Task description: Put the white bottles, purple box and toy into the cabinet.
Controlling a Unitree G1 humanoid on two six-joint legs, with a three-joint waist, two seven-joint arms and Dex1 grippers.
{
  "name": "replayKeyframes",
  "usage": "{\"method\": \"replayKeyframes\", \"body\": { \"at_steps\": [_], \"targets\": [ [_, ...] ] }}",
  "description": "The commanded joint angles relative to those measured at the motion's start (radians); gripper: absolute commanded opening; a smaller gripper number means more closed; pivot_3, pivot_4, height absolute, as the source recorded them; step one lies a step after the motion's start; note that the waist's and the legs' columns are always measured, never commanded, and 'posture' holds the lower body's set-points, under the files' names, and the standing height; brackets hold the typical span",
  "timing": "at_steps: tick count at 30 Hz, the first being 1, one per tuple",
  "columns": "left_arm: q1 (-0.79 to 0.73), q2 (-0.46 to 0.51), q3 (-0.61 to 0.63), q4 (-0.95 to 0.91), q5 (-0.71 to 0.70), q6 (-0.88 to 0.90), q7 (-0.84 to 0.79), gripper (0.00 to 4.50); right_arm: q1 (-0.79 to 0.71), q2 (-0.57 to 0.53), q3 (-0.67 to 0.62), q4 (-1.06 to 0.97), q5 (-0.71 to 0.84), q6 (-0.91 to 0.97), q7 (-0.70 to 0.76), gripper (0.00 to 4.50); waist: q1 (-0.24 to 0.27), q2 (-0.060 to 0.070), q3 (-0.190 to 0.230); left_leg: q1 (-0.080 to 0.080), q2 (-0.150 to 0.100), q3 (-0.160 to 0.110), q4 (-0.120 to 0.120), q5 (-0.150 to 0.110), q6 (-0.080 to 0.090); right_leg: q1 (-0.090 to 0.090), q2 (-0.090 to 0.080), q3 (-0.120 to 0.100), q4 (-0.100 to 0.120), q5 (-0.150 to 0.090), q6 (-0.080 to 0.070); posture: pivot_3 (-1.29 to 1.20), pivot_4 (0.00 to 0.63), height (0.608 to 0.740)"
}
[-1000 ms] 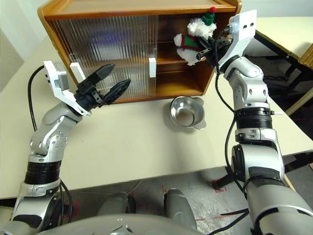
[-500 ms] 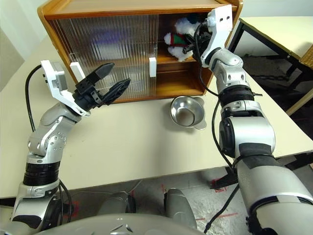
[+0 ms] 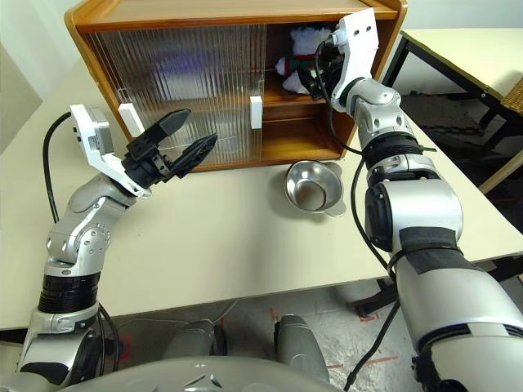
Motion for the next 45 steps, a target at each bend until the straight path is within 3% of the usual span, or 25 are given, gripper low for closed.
{"method": "replayKeyframes", "body": {
  "at_steps": [1,10,15,23,27,35,45],
  "targets": [
    [0.010,-0.003,-0.012,-0.021,-0.009,0.014,-0.001,4.50,-0.045,-0.011,-0.011,-0.007,-0.002,-0.032,-0.011,4.46,0.000,0.000,0.000,0.000,0.000,0.000,0.000,0.000,0.000,0.000,0.000,0.000,0.000,0.000,0.000,0.02,0.001,0.740],
    [0.003,-0.011,-0.019,-0.009,-0.009,0.013,-0.008,4.50,0.005,-0.037,-0.033,-0.193,0.046,0.021,0.042,4.46,-0.005,0.001,0.000,0.000,0.000,0.000,-0.002,0.000,0.000,0.000,0.000,0.000,0.000,0.000,0.000,-0.01,0.000,0.740],
    [0.003,-0.017,-0.021,0.000,-0.006,0.008,-0.012,4.50,0.239,-0.027,-0.061,-0.611,0.164,0.234,0.105,4.46,-0.001,0.000,0.000,0.000,0.001,0.000,-0.002,0.000,0.000,0.000,0.000,0.000,0.000,0.000,0.000,-0.02,0.000,0.740],
    [0.005,-0.022,-0.020,0.007,-0.004,0.004,-0.022,4.50,0.642,-0.037,-0.141,-1.266,0.339,0.520,0.027,4.46,0.002,0.001,0.000,-0.001,0.001,-0.001,-0.003,0.000,0.000,-0.001,0.000,-0.001,0.000,0.000,0.001,-0.04,0.000,0.740],
    [0.005,-0.018,-0.015,0.013,-0.005,0.002,-0.029,4.50,0.786,-0.011,-0.255,-1.460,0.541,0.715,-0.043,4.46,0.000,0.000,0.000,0.000,0.001,0.001,-0.002,-0.002,-0.003,0.000,0.000,-0.001,-0.001,-0.002,0.001,-0.04,0.000,0.740],
    [-0.005,-0.014,-0.011,0.027,-0.005,0.006,-0.045,4.50,1.083,0.032,-0.419,-1.575,0.810,0.857,-0.098,4.46,-0.001,0.000,0.000,0.000,0.003,0.003,0.001,-0.003,-0.005,0.001,0.001,0.000,-0.001,-0.004,0.001,-0.06,0.000,0.740],
    [-0.029,0.004,-0.004,0.036,-0.009,0.019,-0.055,4.50,1.249,0.121,-0.515,-1.464,1.134,0.970,-0.189,4.46,-0.024,0.000,-0.001,0.001,0.004,0.003,0.001,-0.003,-0.005,0.001,0.003,0.003,-0.002,-0.005,0.001,-0.05,0.002,0.740]
  ]
}}
